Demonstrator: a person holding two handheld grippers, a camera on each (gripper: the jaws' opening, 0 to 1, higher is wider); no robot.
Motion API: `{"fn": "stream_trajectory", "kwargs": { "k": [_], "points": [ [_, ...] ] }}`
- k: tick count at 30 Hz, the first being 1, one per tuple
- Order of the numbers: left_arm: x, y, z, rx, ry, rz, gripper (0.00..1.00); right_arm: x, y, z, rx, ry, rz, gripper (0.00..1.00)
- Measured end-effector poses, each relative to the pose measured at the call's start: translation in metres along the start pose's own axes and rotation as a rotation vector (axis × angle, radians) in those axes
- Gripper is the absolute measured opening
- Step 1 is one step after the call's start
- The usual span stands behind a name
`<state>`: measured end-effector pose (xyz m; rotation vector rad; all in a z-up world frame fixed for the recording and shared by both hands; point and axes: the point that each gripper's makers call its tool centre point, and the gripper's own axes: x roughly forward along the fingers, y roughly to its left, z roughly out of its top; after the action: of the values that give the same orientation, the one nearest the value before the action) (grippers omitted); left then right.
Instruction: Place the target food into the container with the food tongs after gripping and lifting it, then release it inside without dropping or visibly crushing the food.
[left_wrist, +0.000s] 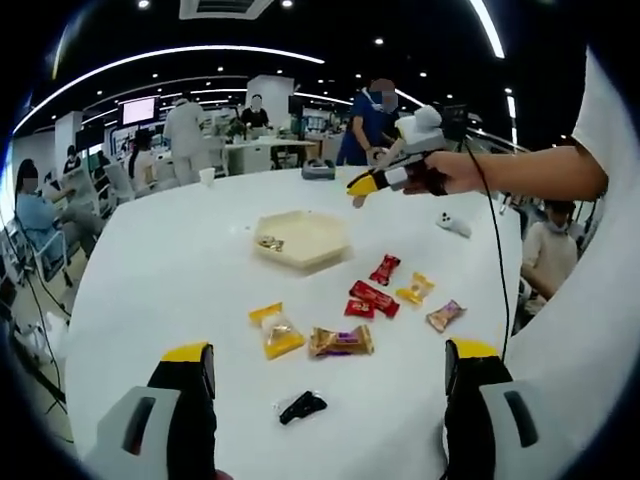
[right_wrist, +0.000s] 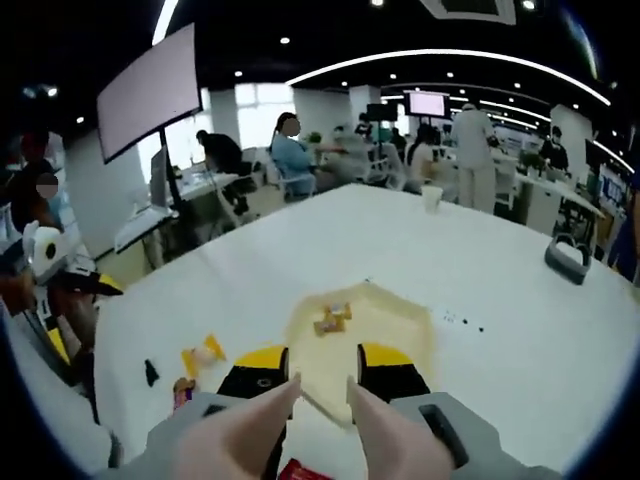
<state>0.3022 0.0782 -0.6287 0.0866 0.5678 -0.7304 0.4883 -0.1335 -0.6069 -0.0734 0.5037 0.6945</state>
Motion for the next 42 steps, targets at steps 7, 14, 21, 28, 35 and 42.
{"fn": "stream_trajectory", "kwargs": {
  "k": [7, 14, 21, 28, 35, 42],
  "points": [
    [0.0, 0.003, 0.007, 0.006, -0.016, 0.008, 0.96, -0.014, 0.0, 0.013, 0.052, -0.049, -0.053, 0.26],
    [0.0, 0.005, 0.007, 0.011, -0.021, 0.007, 0.96, -0.033, 0.009, 0.012, 0.087, -0.091, -0.07, 0.27],
    [0.0, 0.005, 0.002, 0.021, -0.007, -0.005, 0.96, -0.055, 0.024, -0.002, 0.063, -0.081, -0.097, 0.27],
    [0.004, 0.002, -0.001, 0.032, 0.002, -0.029, 0.96, -0.075, 0.039, -0.019, 0.085, -0.096, -0.121, 0.27],
    [0.011, -0.002, 0.002, 0.049, 0.003, -0.061, 0.96, -0.091, 0.045, -0.029, 0.084, -0.093, -0.14, 0.27],
    [0.02, -0.013, 0.001, 0.076, 0.024, -0.099, 0.96, -0.109, 0.044, -0.044, 0.088, -0.076, -0.164, 0.27]
  ]
}}
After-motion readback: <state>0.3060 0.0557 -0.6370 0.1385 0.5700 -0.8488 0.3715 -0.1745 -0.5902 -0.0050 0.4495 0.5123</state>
